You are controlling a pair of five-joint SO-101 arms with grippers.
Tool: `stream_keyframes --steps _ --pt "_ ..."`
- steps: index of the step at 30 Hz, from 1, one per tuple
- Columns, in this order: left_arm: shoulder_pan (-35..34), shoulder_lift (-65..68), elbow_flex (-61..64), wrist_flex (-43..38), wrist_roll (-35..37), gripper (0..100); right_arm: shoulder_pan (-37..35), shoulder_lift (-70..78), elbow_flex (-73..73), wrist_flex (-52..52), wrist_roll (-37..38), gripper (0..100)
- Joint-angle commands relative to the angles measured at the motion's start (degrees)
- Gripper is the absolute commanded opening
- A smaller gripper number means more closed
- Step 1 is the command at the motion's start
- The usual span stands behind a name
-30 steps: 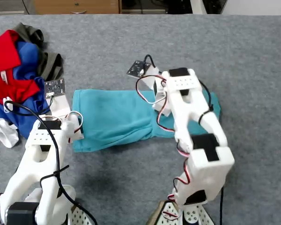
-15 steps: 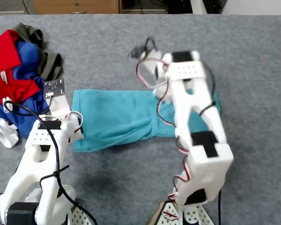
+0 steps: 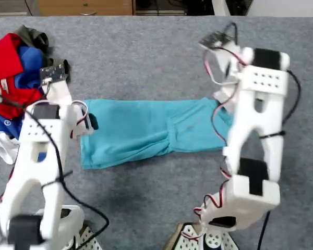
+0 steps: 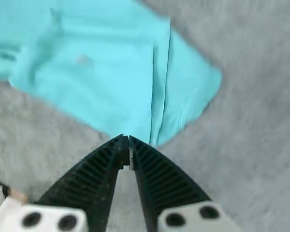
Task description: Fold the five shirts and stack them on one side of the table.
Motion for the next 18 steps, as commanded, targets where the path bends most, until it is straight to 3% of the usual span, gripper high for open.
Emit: stream_keyframes --steps 1,7,12,18 --pt "-2.02 9.71 -6.59 0.79 -0.09 23 6.81 -8.66 8.04 -3.96 2.37 0.5" --pt "-7.03 24.84 -15.82 1.23 -5.45 23 12.97 -22.37 31.16 -13.36 6.42 0.5" --pt "-6.59 28.70 -16.26 1.23 -6.51 23 17.01 -30.73 49.01 -22.59 8.44 0.5" --pt "-5.80 30.81 -16.26 1.23 -6.42 23 19.65 -32.31 58.68 -27.78 9.05 0.5"
